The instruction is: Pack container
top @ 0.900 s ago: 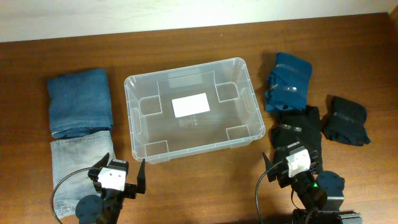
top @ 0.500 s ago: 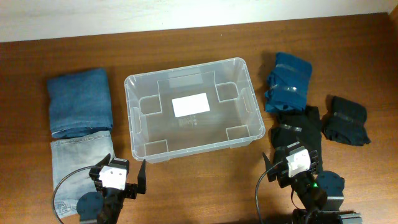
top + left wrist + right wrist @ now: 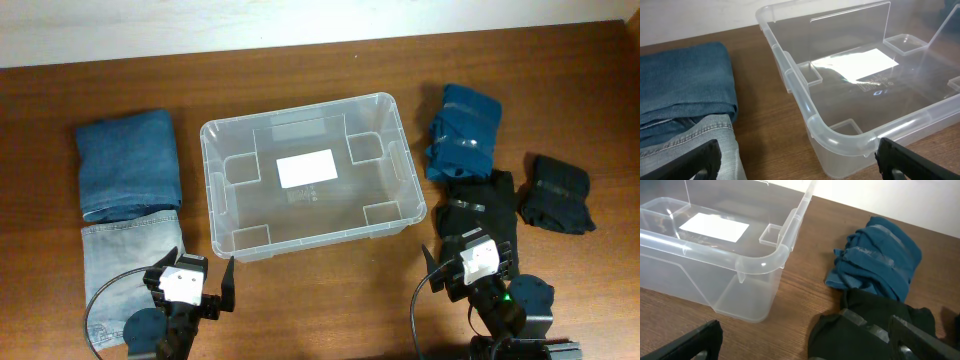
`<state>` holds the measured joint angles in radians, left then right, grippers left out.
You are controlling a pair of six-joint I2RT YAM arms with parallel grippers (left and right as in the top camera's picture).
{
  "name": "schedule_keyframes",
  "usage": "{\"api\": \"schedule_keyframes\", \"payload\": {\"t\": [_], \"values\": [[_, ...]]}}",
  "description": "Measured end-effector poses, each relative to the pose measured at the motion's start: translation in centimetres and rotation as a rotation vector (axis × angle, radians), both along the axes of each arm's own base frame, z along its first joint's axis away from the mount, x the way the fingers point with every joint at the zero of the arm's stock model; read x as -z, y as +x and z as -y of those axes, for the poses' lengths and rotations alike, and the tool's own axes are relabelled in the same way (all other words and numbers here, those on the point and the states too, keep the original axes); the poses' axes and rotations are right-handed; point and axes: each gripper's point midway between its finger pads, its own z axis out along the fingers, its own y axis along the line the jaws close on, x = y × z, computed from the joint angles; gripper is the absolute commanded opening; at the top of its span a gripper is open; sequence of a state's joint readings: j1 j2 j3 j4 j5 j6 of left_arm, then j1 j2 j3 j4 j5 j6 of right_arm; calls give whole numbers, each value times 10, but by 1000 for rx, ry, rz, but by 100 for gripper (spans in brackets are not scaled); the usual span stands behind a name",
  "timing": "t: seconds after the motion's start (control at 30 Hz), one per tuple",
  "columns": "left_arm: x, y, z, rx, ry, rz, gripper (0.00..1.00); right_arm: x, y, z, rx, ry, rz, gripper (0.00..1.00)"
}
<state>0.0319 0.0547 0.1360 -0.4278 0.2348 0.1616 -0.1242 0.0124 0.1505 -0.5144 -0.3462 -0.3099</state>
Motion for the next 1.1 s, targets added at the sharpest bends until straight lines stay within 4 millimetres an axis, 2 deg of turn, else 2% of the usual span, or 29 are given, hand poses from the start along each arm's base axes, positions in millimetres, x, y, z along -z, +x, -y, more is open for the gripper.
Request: {"api": "schedule_keyframes", "payload": {"t": [0.9, 1.1], "values": [[0, 0, 0, 0, 0, 0, 100, 0, 0, 0, 0, 0, 0, 98], [-7, 2, 0, 0, 1, 31, 100, 0, 0, 0, 0, 0, 0, 98]]}}
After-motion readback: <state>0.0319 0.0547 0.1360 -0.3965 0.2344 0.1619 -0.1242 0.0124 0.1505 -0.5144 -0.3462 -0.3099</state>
